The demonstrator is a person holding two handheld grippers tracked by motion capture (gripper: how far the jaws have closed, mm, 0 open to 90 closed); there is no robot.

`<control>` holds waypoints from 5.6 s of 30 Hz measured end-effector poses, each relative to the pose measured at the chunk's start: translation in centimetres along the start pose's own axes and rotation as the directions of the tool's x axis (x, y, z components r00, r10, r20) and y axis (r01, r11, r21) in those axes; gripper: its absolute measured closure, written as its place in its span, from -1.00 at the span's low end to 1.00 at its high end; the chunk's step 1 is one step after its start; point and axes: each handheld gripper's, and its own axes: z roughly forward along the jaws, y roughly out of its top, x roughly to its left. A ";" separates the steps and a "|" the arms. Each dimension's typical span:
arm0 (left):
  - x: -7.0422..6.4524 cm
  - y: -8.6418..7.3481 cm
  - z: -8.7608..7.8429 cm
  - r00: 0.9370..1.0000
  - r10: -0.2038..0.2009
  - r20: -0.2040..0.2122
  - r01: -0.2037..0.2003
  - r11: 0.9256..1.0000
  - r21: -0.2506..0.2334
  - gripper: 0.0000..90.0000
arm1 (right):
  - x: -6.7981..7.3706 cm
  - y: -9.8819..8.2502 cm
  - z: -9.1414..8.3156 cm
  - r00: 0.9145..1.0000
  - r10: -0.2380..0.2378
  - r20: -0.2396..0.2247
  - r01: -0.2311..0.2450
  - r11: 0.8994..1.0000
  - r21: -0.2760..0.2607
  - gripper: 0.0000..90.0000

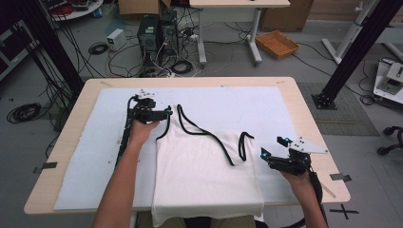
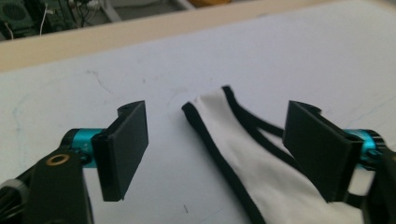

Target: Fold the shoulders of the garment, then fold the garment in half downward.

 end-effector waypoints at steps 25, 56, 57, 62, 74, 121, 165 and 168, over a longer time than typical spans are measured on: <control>-1.2 -0.9 2.1 0.996 0.033 0.087 -0.039 0.996 0.077 0.91 | -0.2 -0.4 -0.6 1.000 0.012 -0.002 -0.012 1.000 0.001 -0.56; -5.0 -9.7 -11.1 0.940 0.178 0.290 -0.101 0.960 -0.261 0.31 | 2.6 -0.3 -1.7 0.999 -0.012 -0.045 0.011 1.000 -0.025 -0.56; -5.1 -9.8 -11.6 0.941 0.179 0.286 -0.098 0.956 -0.275 0.25 | 2.7 -0.3 -1.7 0.999 -0.011 -0.044 0.010 1.000 -0.025 -0.56; -4.8 -9.8 -12.7 0.977 0.150 0.154 -0.112 0.966 -0.232 0.04 | 2.9 -0.2 -1.6 0.999 -0.010 -0.048 0.009 1.000 -0.021 -0.56; -4.6 -7.9 -8.0 0.968 0.146 0.205 -0.138 0.989 -0.056 0.50 | 3.3 -0.3 -0.8 0.998 -0.026 -0.065 0.026 1.000 0.006 -0.56; -7.6 -11.9 -14.3 0.908 0.242 0.343 -0.201 0.968 -0.150 0.89 | 7.3 0.5 0.6 0.944 -0.277 -0.180 0.298 0.949 0.104 0.92; -3.7 -11.2 -14.6 0.985 0.023 0.171 0.019 0.970 -0.242 -0.42 | 1.9 0.0 -1.2 0.999 -0.007 0.039 0.004 0.999 0.054 -0.53; -3.3 -10.6 -14.2 0.985 0.012 0.174 0.029 0.973 -0.231 -0.42 | 1.6 0.2 -1.1 0.999 0.003 0.036 -0.005 0.999 0.047 -0.53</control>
